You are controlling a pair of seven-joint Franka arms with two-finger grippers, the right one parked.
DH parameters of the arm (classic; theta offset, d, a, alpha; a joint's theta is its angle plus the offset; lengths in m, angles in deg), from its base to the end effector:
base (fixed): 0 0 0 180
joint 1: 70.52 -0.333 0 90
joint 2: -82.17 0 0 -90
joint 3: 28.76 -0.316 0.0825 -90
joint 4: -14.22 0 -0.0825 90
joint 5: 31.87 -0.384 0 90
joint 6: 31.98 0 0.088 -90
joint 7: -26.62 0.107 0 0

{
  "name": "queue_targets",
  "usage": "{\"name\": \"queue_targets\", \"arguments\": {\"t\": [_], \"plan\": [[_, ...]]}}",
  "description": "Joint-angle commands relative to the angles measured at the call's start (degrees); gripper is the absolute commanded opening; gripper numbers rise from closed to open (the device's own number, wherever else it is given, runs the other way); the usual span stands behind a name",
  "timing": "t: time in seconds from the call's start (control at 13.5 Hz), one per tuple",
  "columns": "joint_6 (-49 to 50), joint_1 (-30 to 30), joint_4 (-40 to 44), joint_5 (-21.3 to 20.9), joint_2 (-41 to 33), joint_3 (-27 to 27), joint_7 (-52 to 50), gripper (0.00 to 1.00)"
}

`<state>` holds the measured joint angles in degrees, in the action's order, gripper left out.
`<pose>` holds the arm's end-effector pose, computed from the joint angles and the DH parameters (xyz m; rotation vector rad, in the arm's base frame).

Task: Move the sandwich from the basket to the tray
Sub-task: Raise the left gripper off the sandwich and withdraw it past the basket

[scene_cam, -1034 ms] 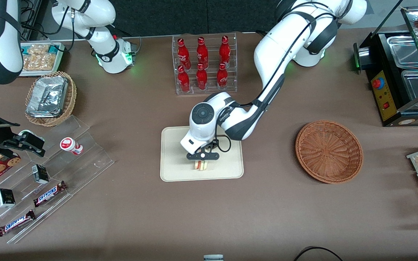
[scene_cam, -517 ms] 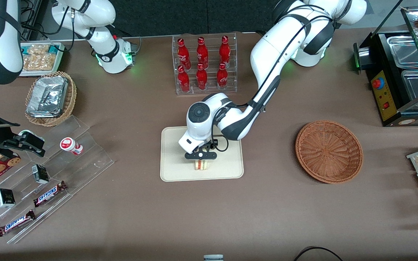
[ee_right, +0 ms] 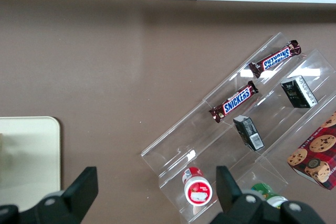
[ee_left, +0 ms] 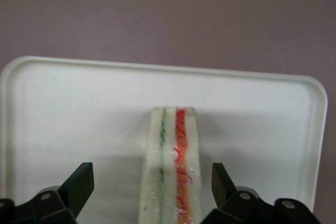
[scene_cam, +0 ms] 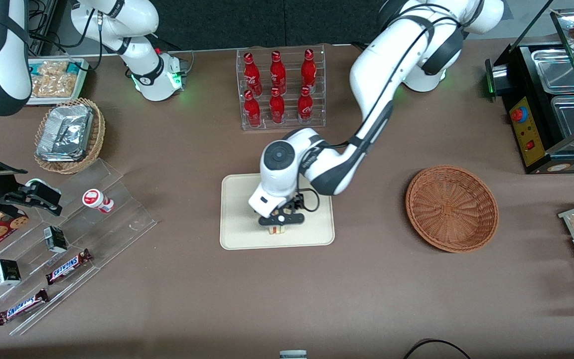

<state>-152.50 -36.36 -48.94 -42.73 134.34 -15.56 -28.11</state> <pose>0.5772 -0.5260 0.2834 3.0413 0.2104 0.0970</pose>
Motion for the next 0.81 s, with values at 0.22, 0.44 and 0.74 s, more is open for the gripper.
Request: {"name": "queue_targets", "arguments": {"t": [0.22,0.44,0.74], "plan": [[6.7,-8.39,-13.79,7.85,-17.67,0.24,11.12,0.99],[6.53,-14.28,-24.61,11.37,-26.47,0.24,19.02,0.98],[6.96,-23.24,-37.27,15.07,-37.28,0.24,32.65,0.98]]}}
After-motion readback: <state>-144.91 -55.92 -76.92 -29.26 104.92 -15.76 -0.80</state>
